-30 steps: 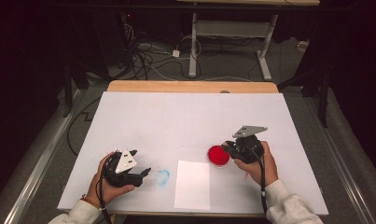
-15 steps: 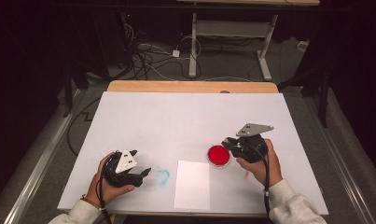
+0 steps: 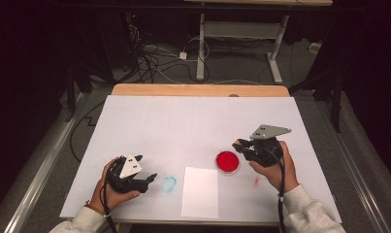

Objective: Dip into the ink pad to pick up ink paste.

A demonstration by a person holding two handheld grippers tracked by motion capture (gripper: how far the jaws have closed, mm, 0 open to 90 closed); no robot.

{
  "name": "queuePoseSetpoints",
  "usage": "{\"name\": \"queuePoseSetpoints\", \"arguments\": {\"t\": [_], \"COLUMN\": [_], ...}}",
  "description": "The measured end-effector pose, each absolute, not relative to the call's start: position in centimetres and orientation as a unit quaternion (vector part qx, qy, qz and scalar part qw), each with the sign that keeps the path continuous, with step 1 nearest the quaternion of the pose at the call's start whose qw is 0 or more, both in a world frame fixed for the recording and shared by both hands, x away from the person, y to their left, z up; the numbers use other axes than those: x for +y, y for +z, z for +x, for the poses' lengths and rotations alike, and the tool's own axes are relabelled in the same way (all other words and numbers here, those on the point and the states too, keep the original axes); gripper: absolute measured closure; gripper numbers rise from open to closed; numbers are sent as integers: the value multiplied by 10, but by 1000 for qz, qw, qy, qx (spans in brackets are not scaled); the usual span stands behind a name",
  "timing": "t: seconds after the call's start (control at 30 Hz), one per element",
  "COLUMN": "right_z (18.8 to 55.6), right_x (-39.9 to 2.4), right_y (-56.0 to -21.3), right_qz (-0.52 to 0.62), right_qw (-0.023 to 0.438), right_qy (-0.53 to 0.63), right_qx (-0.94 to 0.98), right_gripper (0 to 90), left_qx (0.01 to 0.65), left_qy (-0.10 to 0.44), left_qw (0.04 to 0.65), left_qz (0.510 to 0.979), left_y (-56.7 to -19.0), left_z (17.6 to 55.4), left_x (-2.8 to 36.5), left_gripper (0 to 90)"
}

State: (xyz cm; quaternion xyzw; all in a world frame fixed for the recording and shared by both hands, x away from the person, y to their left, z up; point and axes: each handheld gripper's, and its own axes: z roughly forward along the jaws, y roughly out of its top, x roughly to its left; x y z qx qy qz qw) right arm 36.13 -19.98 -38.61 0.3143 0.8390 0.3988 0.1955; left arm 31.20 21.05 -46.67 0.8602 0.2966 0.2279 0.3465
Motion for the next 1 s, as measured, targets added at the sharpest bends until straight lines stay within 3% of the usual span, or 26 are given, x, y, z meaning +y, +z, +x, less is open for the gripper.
{"name": "queuePoseSetpoints", "arguments": {"t": [1.0], "right_z": [344], "right_x": [-179], "right_y": [-372], "right_qz": [276], "right_qw": [196], "right_qy": [413], "right_qx": [846], "right_gripper": [759], "left_qx": [287], "left_qy": [239], "left_qw": [348], "left_qz": [860], "left_y": [-464], "left_z": [301], "left_x": [213], "left_gripper": [209]}}
